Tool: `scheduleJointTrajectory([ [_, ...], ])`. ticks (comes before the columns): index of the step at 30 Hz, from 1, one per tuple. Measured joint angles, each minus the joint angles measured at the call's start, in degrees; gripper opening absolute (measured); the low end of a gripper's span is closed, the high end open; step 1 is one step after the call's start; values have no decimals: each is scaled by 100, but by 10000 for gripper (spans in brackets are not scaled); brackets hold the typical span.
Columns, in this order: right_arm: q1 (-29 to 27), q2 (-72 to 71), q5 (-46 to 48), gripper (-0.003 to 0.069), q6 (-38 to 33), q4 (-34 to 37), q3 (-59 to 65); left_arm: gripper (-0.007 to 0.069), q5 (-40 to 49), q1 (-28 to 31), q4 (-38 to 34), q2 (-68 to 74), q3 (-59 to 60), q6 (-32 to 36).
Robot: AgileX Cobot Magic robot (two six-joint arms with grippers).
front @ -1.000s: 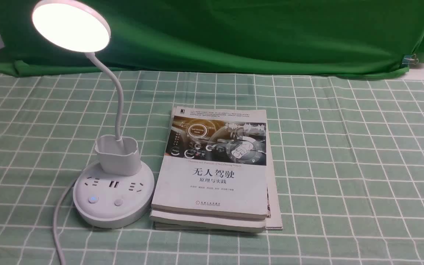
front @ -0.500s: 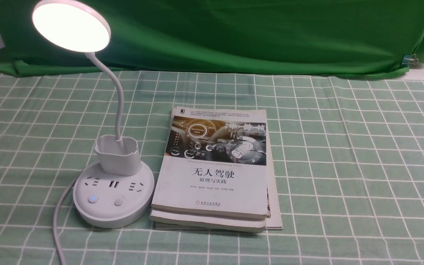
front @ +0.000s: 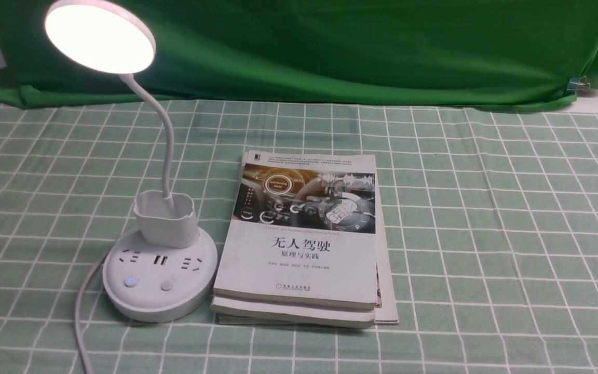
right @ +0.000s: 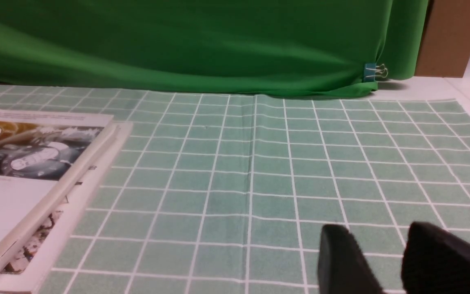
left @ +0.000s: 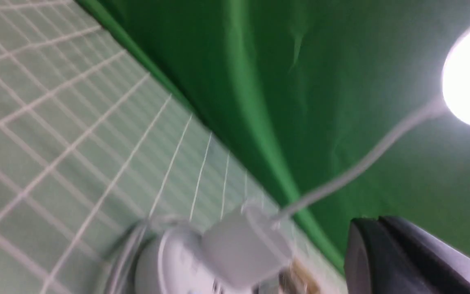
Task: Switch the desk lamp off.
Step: Use the left arm to press the button switch on the lamp holder
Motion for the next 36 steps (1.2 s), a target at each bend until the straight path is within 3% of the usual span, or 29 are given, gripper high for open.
scheduleJointTrajectory([
  [3, 0, 0, 0, 242, 0, 0, 0, 4, -289, 0, -90, 0, 0, 52],
  [5, 0, 0, 0, 242, 0, 0, 0, 4, 20, 0, 27, 8, -125, 102],
  [10, 0, 0, 0, 242, 0, 0, 0, 4, 1226, 0, 956, 738, -1190, 244],
  [15, 0, 0, 0, 242, 0, 0, 0, 4, 3486, 0, 2160, 2906, -2823, 623],
  [19, 0, 0, 0, 242, 0, 0, 0, 4, 4497, -19, 2460, 4644, -3645, 963],
  [23, 0, 0, 0, 242, 0, 0, 0, 4, 4654, -344, 2439, 5757, -4129, 1241],
  [31, 0, 0, 0, 242, 0, 0, 0, 1, 5184, -1615, 2985, 7745, -5107, 1106],
  [36, 0, 0, 0, 242, 0, 0, 0, 1, 5008, -1854, 3121, 8514, -5504, 1063],
])
